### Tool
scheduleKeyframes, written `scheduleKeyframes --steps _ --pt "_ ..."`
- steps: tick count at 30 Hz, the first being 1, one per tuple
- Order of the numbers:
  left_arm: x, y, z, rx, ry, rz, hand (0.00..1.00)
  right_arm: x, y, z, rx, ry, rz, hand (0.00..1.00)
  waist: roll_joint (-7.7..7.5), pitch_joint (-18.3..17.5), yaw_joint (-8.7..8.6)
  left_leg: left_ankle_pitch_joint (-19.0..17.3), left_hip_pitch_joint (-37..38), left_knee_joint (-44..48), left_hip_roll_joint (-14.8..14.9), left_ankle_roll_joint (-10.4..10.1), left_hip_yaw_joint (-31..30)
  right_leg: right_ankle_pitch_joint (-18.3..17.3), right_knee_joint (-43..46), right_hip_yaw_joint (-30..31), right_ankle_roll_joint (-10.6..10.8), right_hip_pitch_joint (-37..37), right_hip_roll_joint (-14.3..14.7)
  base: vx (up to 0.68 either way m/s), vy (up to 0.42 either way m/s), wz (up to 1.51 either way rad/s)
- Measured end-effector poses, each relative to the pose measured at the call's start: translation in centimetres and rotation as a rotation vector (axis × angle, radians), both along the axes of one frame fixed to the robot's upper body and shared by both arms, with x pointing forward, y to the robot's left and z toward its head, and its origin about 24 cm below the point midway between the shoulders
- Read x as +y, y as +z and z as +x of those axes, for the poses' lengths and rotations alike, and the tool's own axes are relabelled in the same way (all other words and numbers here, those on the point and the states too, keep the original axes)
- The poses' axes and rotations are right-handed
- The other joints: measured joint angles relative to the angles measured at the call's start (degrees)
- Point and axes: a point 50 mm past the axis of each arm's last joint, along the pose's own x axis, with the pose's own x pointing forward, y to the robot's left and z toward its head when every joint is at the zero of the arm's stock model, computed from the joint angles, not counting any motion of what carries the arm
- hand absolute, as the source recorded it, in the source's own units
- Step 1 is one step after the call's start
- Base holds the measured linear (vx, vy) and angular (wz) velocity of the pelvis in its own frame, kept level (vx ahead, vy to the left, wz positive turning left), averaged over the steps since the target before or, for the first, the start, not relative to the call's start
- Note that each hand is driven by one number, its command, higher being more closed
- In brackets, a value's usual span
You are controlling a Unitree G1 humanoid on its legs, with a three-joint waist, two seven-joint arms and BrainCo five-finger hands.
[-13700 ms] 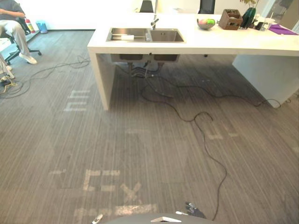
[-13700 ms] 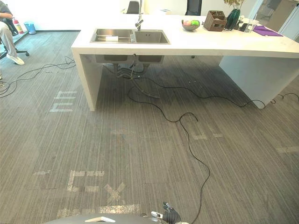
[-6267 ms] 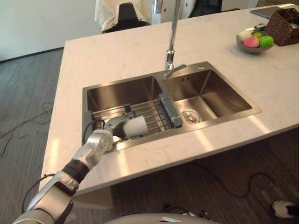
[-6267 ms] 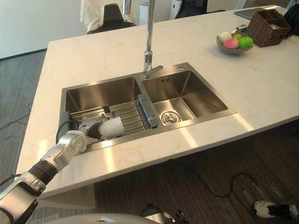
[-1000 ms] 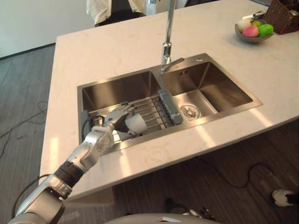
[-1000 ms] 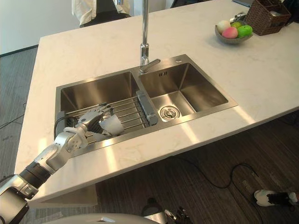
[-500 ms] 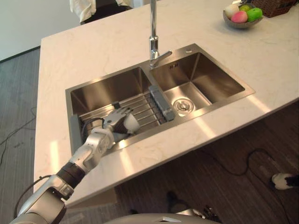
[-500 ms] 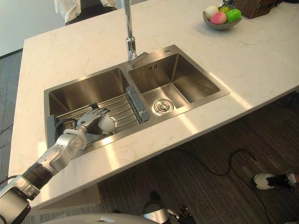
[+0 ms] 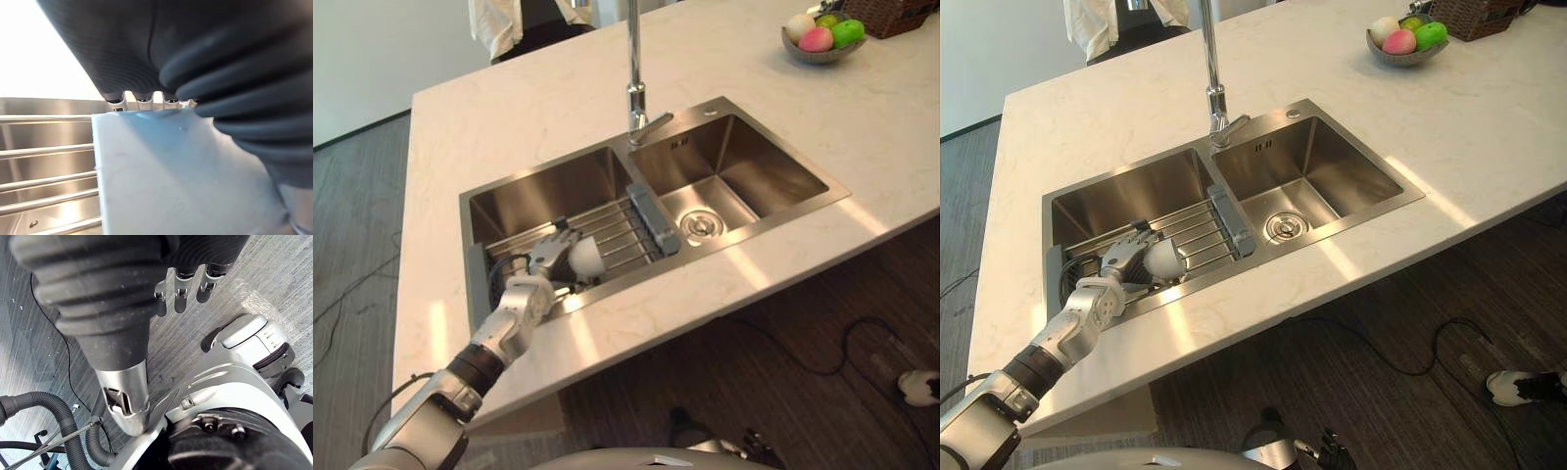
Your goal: Walk over to the sink, pick up the cup, carry it to the dishwasher, place the cup inside the dishwasher, then close the dishwasher door
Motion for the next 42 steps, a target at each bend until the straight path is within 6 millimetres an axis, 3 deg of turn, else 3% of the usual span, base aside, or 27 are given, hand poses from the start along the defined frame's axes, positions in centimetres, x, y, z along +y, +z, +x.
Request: scheduleKeyframes --steps 18,27,28,42 --pt "-1.0 -1.0 1.4 0.200 0.020 -0.020 0.00 0.7 -0.3 0.6 0.052 0.086 0.024 0.00 -2.76 -1.5 0.39 0.2 1.0 0.0 0.1 -0.1 -0.4 0.3 -1.5 -1.3 0.0 2.0 0.0 -0.04 -0.036 0.03" --pt "0.0 -1.2 2.4 0.287 0.081 -0.003 0.00 0.6 -0.2 0.9 0.054 0.122 0.023 0.00 -2.78 -1.6 -0.47 0.2 1.2 0.0 0.2 -0.5 2.0 0.9 -1.6 0.7 0.5 1.1 0.0 -0.07 -0.020 -0.13" --pt "0.0 -1.3 2.4 0.293 0.084 -0.009 1.00 0.5 -0.2 0.9 0.053 0.125 0.024 0.00 -2.78 -1.6 -0.46 0.2 1.3 0.0 0.2 -0.5 2.3 1.0 -1.6 0.9 0.4 1.1 0.1 -0.04 -0.012 -0.19" --pt "0.7 -2.3 2.5 0.299 0.123 -0.034 1.00 0.3 -0.1 0.9 0.064 0.161 0.016 0.00 -2.50 -1.8 -0.41 0.0 2.5 0.0 1.0 -0.9 4.4 1.3 -1.6 2.0 0.4 1.1 0.8 -0.02 -0.022 -0.08"
